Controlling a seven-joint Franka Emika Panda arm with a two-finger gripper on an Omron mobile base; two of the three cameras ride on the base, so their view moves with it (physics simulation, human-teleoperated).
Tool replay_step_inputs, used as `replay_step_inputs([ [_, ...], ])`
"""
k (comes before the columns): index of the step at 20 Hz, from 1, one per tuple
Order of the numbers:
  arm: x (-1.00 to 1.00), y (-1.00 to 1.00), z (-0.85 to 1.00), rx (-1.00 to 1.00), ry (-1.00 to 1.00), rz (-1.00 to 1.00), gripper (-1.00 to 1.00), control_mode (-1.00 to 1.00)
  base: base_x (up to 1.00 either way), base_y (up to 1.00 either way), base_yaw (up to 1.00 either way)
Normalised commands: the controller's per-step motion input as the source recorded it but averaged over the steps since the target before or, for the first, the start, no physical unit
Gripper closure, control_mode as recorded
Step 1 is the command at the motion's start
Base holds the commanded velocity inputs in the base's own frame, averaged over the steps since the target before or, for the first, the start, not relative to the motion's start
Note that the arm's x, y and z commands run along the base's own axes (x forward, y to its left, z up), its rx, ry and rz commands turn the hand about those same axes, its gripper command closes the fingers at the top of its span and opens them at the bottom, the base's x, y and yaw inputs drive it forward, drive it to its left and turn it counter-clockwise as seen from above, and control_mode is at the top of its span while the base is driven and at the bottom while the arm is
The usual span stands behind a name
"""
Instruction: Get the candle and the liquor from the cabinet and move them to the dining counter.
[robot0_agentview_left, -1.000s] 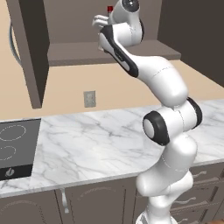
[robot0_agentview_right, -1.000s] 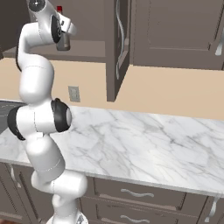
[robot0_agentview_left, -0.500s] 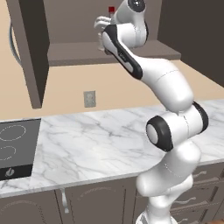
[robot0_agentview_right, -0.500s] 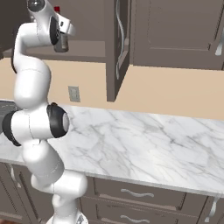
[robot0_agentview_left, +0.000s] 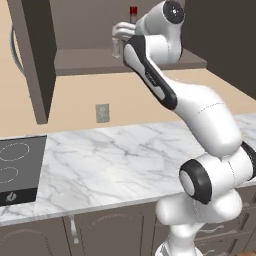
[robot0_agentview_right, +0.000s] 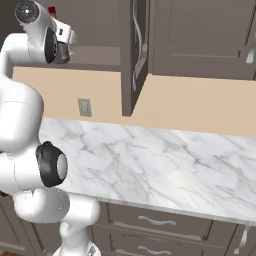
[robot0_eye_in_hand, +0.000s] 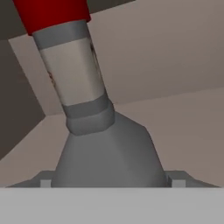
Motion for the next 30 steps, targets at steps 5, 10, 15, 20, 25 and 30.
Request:
replay_step_inputs([
  [5,-0.91,-0.15,0.0,0.08,-0.19,0.07,1.0,-1.0,0.0,0.0,0.0],
  [10,-0.82,-0.16,0.07,0.03,-0.03,0.04,1.0,-1.0,0.0,0.0,0.0],
  [15,-0.77,-0.11,0.04,0.0,0.0,0.06,1.0,-1.0,0.0,0.0,0.0],
  [20,-0.6,-0.14,-0.28,-0.02,0.0,0.07,1.0,-1.0,0.0,0.0,0.0],
  [25,-0.43,-0.12,-0.51,-0.07,0.01,0.01,1.0,-1.0,0.0,0.0,0.0],
  [30,-0.17,-0.12,-0.68,-0.04,0.0,0.0,1.0,-1.0,0.0,0.0,0.0],
])
